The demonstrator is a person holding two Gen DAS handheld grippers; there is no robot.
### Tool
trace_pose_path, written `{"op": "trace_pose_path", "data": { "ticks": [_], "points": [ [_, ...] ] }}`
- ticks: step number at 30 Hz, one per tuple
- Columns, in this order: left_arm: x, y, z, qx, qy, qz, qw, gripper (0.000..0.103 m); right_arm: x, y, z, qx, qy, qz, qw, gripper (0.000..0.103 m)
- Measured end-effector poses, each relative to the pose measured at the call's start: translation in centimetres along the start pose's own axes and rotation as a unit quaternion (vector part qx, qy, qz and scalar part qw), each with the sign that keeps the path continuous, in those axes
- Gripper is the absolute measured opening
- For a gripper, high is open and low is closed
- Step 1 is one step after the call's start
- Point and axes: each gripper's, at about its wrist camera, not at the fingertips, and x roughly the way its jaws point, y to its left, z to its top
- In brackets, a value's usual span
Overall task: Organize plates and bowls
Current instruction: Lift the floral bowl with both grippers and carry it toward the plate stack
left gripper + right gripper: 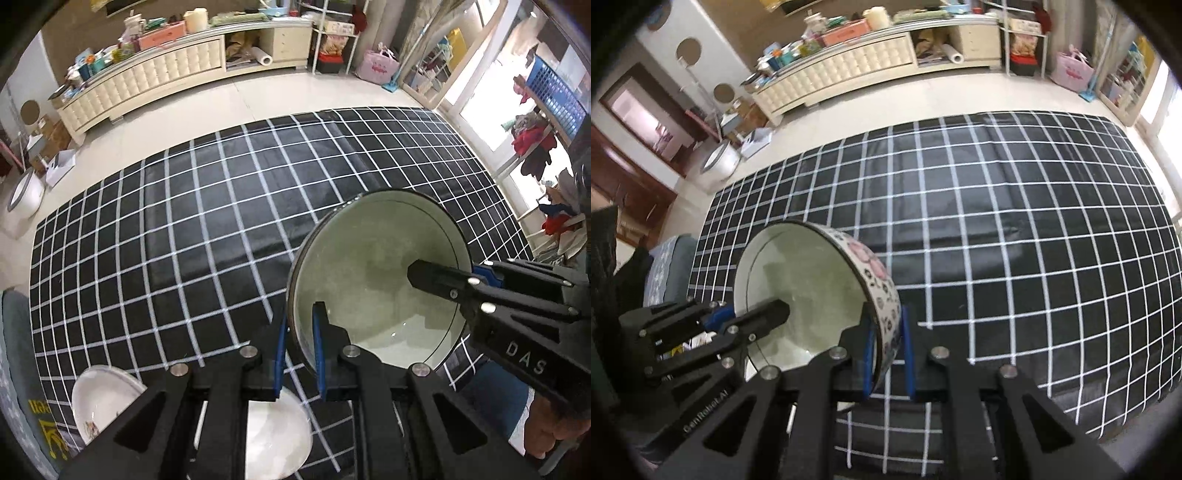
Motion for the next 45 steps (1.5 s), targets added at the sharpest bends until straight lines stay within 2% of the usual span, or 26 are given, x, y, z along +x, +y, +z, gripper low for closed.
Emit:
{"op": "trace_pose_path", "data": {
  "ticks": [14,21,28,41,45],
  "points": [
    [-3.0,4.7,-6.2,-0.022,-0.001,0.019,0.9996,0.011,1.5,6.1,-3.8,-0.030,0.025,0.007,0.999,0.017],
    [-2.0,6.2,-9.4,-0.031,0.014,0.022,0.9992,0.011,3.5,8.0,-5.6,-0.043,0.048,-0.002,0.998,0.017],
    [-0.4,7.8,-12.4,-0.039,0.030,0.027,0.9984,0.011,6.1,8.5,-7.4,-0.034,0.082,0.011,0.996,0.017],
    [1.7,9.2,-14.4,-0.046,0.044,0.019,0.9978,0.011,7.1,9.4,-7.7,-0.042,0.088,-0.017,0.995,0.017],
    [2.2,9.5,-14.8,-0.033,0.036,0.048,0.9976,0.013,7.2,10.1,-7.8,-0.064,0.085,-0.041,0.993,0.017]
  ]
}}
